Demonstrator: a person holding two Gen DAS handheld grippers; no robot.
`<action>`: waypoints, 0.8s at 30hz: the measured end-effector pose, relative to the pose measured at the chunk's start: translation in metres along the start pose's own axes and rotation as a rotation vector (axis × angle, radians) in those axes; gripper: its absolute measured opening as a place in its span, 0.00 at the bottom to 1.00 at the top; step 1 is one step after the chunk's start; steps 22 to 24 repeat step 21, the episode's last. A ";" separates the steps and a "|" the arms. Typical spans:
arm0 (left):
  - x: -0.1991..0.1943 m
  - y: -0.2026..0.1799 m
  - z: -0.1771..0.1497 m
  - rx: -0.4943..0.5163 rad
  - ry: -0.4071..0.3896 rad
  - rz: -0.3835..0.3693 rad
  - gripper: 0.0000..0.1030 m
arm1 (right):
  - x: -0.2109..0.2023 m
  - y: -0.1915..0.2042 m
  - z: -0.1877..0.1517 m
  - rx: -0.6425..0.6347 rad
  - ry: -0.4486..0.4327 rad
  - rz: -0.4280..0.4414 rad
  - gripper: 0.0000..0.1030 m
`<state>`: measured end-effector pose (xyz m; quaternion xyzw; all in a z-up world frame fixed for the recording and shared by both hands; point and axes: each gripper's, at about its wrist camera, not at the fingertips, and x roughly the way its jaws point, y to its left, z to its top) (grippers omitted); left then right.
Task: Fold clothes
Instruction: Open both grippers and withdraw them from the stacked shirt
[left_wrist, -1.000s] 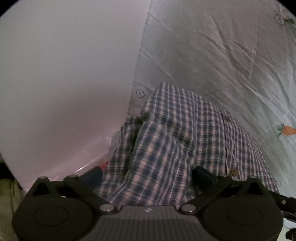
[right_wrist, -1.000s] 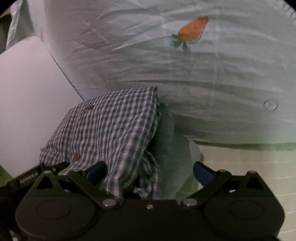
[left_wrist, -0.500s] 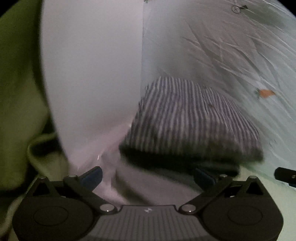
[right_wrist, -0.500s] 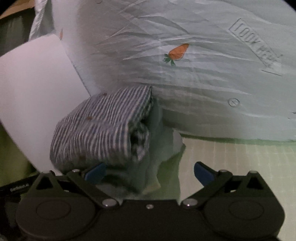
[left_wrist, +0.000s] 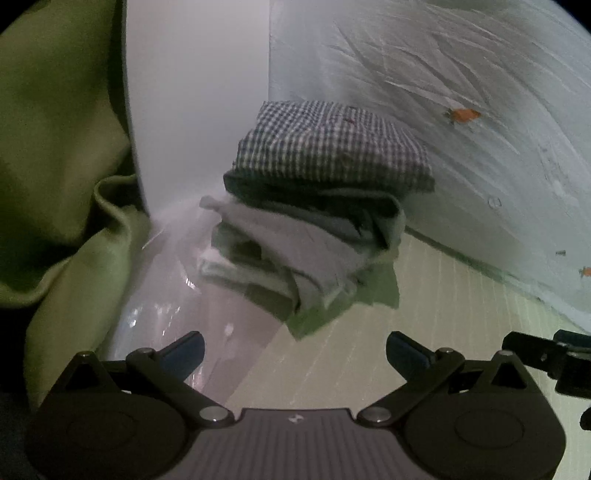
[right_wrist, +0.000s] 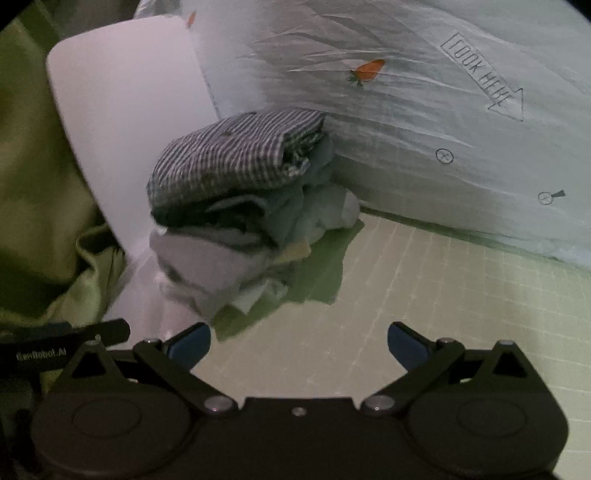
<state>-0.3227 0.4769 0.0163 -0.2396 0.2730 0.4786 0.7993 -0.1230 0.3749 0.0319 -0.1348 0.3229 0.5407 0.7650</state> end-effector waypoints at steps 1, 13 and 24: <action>-0.005 -0.003 -0.004 -0.002 -0.001 0.005 1.00 | -0.005 -0.002 -0.005 -0.005 0.002 0.004 1.00; -0.042 -0.027 -0.032 -0.010 -0.027 0.029 1.00 | -0.042 -0.019 -0.030 -0.029 -0.020 0.050 1.00; -0.058 -0.036 -0.039 -0.006 -0.050 0.023 1.00 | -0.057 -0.024 -0.037 -0.029 -0.038 0.062 1.00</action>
